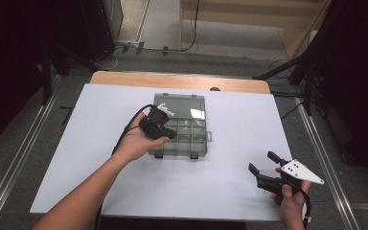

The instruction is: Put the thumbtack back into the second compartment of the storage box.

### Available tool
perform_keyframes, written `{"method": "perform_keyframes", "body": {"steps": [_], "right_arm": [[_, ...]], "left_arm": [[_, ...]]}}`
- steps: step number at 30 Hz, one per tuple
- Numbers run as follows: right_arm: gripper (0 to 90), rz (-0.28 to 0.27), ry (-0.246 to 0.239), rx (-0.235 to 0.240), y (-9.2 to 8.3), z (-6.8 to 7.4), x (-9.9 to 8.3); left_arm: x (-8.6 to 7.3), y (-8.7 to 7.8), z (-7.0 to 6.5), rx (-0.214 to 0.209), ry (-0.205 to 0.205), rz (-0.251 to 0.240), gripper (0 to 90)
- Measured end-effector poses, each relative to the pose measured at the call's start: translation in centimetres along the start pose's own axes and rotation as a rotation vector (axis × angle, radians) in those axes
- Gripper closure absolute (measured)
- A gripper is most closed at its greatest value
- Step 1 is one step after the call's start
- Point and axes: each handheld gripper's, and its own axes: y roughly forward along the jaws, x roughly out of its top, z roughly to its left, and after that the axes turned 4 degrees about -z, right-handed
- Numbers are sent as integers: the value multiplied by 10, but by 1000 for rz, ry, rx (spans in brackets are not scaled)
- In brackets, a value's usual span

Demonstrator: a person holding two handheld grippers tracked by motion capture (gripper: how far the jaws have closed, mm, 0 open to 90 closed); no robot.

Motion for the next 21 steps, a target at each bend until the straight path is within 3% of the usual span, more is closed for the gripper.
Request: {"method": "perform_keyframes", "body": {"steps": [21], "right_arm": [[143,4,1,1,0,0,0]], "left_arm": [[5,17,27,57,-45,18,837]]}}
